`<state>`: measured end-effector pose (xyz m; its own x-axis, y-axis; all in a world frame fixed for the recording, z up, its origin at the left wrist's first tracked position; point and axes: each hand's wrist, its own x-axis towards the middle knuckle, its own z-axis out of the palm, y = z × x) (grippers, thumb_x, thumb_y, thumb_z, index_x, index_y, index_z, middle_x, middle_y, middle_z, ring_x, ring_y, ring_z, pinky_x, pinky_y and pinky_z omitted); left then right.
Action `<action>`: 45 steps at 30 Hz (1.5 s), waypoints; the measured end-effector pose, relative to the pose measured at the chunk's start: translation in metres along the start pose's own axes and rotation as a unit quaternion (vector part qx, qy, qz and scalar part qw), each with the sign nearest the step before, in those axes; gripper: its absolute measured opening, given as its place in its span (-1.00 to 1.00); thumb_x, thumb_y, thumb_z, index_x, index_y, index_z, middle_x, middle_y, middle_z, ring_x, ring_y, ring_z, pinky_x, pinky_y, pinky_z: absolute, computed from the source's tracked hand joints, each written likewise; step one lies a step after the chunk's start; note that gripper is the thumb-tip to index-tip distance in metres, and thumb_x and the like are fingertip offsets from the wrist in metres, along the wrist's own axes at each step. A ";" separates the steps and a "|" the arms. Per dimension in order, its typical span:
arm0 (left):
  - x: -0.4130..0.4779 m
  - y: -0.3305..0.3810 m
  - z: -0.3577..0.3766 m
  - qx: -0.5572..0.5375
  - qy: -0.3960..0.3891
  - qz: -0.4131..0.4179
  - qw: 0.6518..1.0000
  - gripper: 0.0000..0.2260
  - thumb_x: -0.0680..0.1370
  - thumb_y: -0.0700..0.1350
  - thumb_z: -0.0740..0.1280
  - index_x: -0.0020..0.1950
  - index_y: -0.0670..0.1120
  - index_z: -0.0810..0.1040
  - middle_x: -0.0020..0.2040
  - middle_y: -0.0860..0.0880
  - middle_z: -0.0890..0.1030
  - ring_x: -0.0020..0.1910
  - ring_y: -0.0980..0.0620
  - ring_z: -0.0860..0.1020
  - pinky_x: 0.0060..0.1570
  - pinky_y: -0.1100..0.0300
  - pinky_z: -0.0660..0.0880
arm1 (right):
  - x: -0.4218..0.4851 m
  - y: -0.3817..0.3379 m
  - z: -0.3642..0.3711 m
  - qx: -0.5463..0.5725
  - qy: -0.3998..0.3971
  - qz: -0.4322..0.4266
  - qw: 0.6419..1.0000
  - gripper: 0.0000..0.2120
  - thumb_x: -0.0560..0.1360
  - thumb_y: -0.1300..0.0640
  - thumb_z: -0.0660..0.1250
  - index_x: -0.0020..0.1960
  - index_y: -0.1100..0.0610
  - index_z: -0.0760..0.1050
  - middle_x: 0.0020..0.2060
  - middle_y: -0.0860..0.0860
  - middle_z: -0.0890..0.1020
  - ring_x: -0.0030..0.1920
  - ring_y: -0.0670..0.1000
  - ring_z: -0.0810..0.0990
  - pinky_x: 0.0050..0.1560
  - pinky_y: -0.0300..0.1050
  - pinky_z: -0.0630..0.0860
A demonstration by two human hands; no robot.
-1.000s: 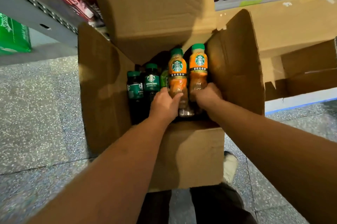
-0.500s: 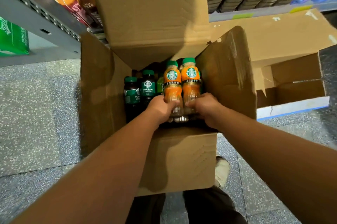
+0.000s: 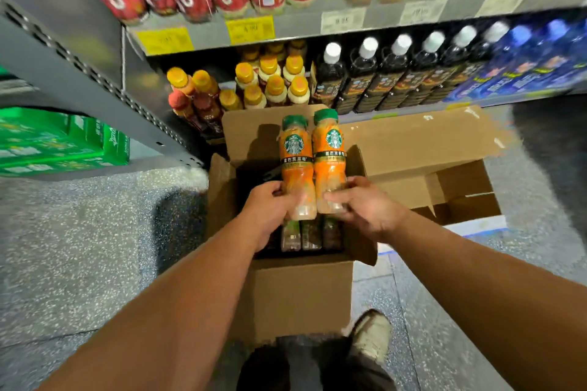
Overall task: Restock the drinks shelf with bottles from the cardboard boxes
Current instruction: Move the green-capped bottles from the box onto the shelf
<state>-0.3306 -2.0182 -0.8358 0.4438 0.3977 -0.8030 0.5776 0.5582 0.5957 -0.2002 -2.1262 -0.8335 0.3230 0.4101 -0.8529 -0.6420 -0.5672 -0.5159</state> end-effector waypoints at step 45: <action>-0.158 0.328 0.166 -0.064 -0.078 0.263 0.959 -0.63 0.45 -0.39 0.35 0.20 -0.10 0.46 -0.01 -0.08 0.65 -0.12 -0.03 0.62 -0.06 -0.07 0.58 | -0.213 -0.298 -0.127 0.090 0.035 -0.299 0.949 -0.72 0.41 0.37 0.39 0.07 0.13 0.49 -0.03 0.15 0.67 0.00 0.17 0.65 0.00 0.09 0.60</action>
<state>-0.0974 -2.0193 -0.5102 0.7536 0.5413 -0.3729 0.1609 0.3982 0.9031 0.0101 -2.1353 -0.5084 0.7085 0.5683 -0.4183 -0.4362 -0.1133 -0.8927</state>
